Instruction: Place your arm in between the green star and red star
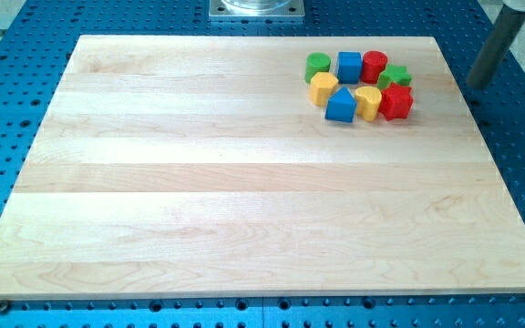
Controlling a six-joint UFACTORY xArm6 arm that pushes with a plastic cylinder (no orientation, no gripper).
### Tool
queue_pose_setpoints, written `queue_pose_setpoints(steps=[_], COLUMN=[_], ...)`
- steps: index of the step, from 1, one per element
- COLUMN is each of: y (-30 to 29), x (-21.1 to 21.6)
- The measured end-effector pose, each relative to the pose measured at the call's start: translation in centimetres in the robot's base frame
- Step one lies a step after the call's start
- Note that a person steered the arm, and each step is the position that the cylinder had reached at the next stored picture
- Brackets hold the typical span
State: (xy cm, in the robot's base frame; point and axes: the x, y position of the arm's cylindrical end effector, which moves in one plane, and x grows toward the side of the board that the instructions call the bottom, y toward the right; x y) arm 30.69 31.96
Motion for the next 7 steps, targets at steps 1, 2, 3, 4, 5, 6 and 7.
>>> queue_pose_setpoints(steps=[1, 2, 3, 4, 5, 6, 7], y=[-3.9, -4.5, -4.5, -4.5, -4.5, -7.2, -8.8], x=[0.0, 0.2, 0.5, 1.0, 1.0, 3.3, 2.6])
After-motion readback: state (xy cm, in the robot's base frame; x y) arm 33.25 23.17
